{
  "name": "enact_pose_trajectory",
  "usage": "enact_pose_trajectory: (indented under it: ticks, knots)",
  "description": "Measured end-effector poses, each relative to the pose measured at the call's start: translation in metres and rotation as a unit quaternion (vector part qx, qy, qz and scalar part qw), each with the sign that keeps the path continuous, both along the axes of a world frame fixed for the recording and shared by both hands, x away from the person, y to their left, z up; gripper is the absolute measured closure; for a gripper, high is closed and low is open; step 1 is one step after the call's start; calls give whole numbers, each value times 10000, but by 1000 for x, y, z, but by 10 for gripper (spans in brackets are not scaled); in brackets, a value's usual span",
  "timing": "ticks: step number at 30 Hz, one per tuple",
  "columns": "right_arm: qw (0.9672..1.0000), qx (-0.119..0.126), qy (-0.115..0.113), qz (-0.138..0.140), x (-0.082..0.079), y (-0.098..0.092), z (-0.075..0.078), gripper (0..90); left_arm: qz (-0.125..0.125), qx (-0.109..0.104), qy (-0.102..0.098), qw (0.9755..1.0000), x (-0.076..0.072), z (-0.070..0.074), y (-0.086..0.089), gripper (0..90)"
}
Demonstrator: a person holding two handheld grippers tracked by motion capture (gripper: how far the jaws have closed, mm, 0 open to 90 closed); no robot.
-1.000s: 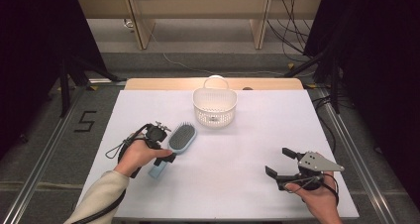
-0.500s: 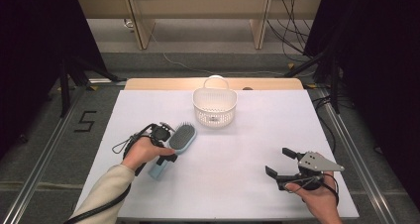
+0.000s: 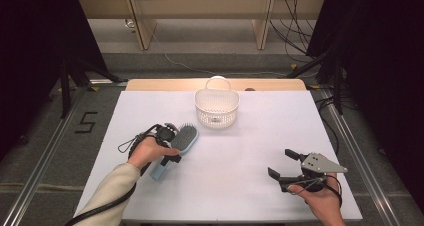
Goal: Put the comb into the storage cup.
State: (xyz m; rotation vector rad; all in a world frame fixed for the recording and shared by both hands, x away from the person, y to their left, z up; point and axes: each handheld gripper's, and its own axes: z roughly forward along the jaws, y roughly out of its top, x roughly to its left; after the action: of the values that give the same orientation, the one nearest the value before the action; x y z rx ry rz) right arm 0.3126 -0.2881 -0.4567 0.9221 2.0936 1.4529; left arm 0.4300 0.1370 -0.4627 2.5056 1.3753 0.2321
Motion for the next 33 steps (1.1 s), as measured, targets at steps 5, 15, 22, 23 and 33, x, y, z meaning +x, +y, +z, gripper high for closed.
enact_pose_trajectory:
  ticks: [5, 15, 22, 23, 33]
  knots:
    - [10000, 2, -1, 1, 0, 0, 0, 120, 3, 24, 34, 10000, 1, -1, -1, 177]
    - [10000, 1, -4, 6, 0, 0, 0, 120, 25, 75, 141, 9999, 4, -3, -5, 204]
    - [10000, -1, -2, 13, 0, 0, 0, 120, 52, 85, 221, 9997, 5, -4, -6, 254]
    - [10000, -4, -1, 14, 0, 0, 0, 120, 73, 74, 224, 9997, 5, -4, -6, 262]
    - [10000, -11, 0, 24, 0, 0, 0, 120, 75, 14, 311, 9995, 5, -2, -9, 361]
